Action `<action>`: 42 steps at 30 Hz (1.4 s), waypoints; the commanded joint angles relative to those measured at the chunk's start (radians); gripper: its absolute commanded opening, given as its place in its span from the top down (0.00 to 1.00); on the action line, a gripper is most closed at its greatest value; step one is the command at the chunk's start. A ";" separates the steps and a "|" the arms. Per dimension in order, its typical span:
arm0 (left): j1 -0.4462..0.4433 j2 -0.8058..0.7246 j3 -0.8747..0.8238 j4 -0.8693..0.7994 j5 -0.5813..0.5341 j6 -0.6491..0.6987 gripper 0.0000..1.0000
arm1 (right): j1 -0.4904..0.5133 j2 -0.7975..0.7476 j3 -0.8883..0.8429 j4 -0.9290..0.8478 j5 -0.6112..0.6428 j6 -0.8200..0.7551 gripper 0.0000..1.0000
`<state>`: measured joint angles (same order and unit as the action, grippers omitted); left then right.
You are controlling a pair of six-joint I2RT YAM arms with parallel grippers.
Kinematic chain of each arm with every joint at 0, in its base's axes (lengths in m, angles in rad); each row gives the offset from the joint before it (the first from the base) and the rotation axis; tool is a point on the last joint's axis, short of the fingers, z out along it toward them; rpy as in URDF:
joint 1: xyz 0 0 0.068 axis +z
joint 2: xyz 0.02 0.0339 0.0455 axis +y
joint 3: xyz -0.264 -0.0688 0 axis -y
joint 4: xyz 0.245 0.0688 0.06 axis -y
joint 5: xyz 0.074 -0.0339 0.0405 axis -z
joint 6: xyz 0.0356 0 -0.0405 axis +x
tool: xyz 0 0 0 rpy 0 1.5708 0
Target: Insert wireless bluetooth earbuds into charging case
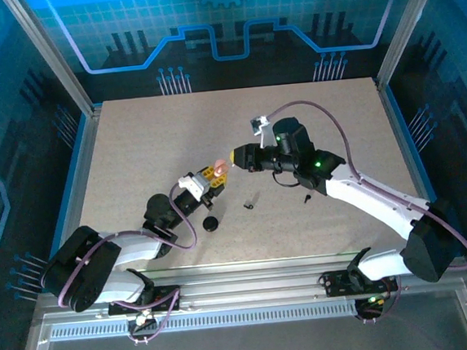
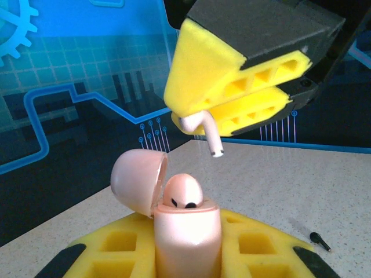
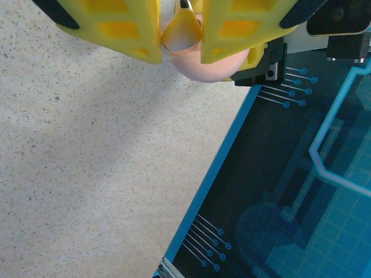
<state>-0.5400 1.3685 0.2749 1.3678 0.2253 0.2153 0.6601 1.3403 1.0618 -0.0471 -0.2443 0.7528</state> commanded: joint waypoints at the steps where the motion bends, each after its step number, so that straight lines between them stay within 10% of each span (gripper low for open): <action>1: -0.008 0.009 0.038 0.034 -0.005 -0.010 0.89 | 0.023 -0.029 -0.016 0.076 -0.015 0.040 0.78; 42: -0.009 -0.034 0.029 0.035 -0.015 -0.024 0.89 | 0.146 -0.014 -0.050 0.179 0.244 -0.048 0.77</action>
<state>-0.5400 1.3621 0.2913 1.3674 0.2237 0.2085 0.7895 1.3140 1.0138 0.0975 -0.0212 0.7212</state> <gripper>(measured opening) 0.209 0.229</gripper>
